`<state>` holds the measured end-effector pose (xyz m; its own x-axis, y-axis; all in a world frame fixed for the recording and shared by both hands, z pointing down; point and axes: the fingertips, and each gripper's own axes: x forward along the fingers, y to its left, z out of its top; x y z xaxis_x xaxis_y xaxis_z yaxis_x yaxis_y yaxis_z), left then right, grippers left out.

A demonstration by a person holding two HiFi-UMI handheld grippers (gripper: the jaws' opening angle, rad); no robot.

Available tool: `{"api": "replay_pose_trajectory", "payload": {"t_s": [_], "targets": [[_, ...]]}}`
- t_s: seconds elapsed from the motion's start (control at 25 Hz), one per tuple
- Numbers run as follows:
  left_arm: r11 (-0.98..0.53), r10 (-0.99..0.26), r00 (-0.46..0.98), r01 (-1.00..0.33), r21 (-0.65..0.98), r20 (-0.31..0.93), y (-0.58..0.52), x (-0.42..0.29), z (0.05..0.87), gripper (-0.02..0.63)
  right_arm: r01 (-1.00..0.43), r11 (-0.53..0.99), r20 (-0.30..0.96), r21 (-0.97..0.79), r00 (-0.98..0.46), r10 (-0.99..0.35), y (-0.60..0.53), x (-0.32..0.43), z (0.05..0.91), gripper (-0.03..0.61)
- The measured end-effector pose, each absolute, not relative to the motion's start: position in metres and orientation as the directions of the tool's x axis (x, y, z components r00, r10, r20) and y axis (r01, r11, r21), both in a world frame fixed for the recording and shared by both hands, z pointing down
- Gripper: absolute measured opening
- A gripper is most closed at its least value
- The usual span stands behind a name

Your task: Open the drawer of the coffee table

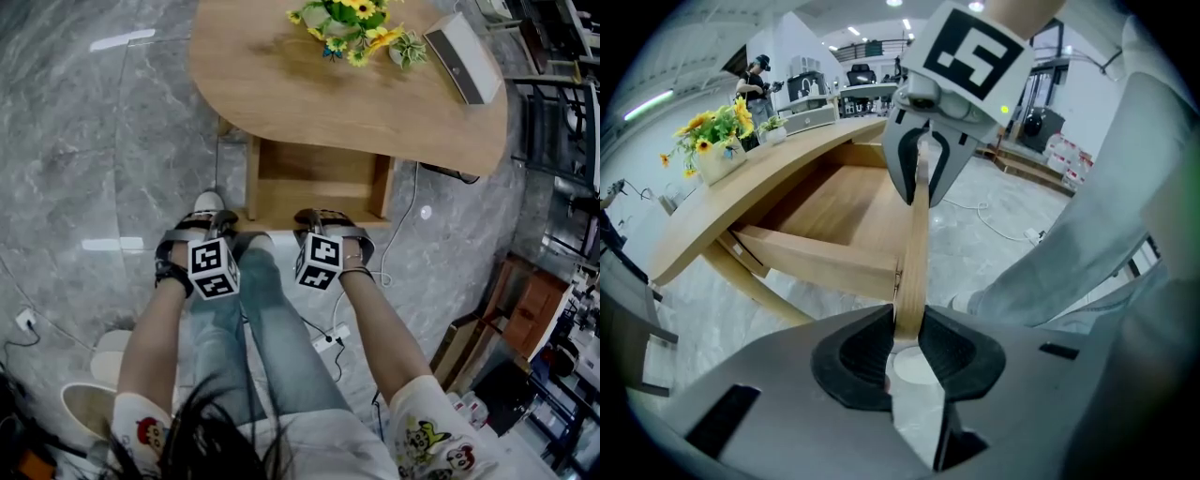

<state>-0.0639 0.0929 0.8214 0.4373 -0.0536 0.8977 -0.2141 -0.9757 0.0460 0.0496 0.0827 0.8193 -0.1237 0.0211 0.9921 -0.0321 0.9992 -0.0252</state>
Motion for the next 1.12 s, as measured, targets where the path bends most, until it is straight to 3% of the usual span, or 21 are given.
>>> {"api": "replay_pose_trajectory", "payload": {"t_s": [0.64, 0.92, 1.12], "targets": [[-0.980, -0.056, 0.376, -0.197, 0.021, 0.925, 0.098, -0.063, 0.847, 0.078, -0.062, 0.998, 0.990, 0.021, -0.138, -0.030, 0.088, 0.049, 0.845, 0.077], [-0.946, -0.104, 0.326, -0.325, 0.008, 0.940, 0.101, -0.069, 0.839, 0.080, -0.113, 0.993, 0.988, 0.020, -0.150, -0.037, 0.091, 0.059, 0.837, 0.077], [-0.941, -0.114, 0.280, -0.339, -0.012, 0.953, 0.106, -0.075, 0.821, 0.081, -0.132, 0.990, 0.985, 0.041, -0.163, -0.063, 0.087, 0.070, 0.813, 0.078]]}}
